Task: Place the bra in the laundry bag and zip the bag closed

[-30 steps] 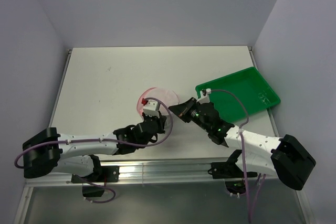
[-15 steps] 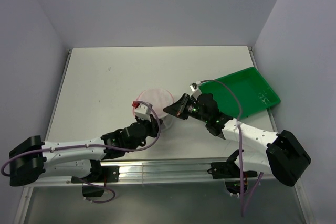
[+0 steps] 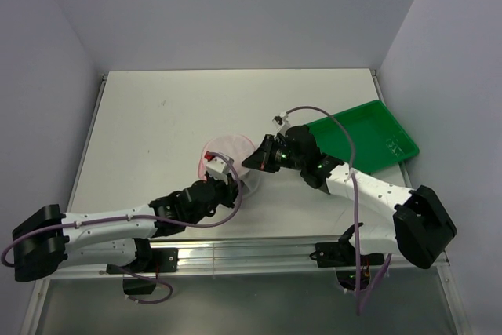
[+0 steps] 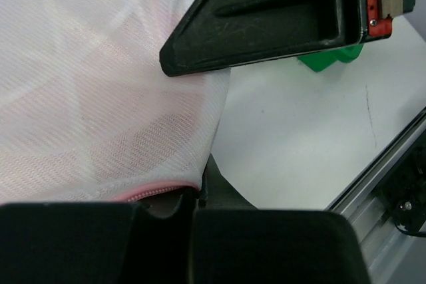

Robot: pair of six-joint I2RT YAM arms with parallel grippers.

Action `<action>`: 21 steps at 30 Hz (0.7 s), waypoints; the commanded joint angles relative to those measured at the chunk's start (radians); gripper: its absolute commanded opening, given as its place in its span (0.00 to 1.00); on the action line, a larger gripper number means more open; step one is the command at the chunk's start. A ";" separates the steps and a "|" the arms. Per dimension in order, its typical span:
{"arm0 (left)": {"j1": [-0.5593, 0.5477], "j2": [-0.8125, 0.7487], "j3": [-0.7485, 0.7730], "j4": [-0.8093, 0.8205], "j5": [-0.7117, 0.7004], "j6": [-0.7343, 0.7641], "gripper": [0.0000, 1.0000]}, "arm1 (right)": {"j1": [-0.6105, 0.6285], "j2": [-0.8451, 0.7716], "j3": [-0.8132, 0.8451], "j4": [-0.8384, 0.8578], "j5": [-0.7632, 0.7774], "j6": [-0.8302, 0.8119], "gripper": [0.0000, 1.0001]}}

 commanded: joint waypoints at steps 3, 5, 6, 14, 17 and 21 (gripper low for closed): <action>0.015 0.059 0.054 -0.030 0.173 0.011 0.00 | -0.087 0.010 0.086 -0.127 0.271 -0.207 0.00; 0.049 0.094 0.061 0.030 0.248 -0.009 0.00 | -0.087 0.026 0.131 -0.183 0.305 -0.260 0.00; 0.061 0.108 0.063 0.051 0.273 -0.022 0.00 | -0.086 0.051 0.150 -0.214 0.321 -0.277 0.00; 0.097 0.218 0.088 0.120 0.422 -0.081 0.00 | -0.087 0.123 0.250 -0.280 0.400 -0.403 0.00; 0.097 0.189 0.083 0.090 0.416 -0.078 0.00 | -0.086 0.140 0.277 -0.292 0.442 -0.425 0.00; 0.107 0.090 0.032 -0.009 0.327 -0.071 0.00 | -0.089 0.139 0.311 -0.340 0.506 -0.458 0.00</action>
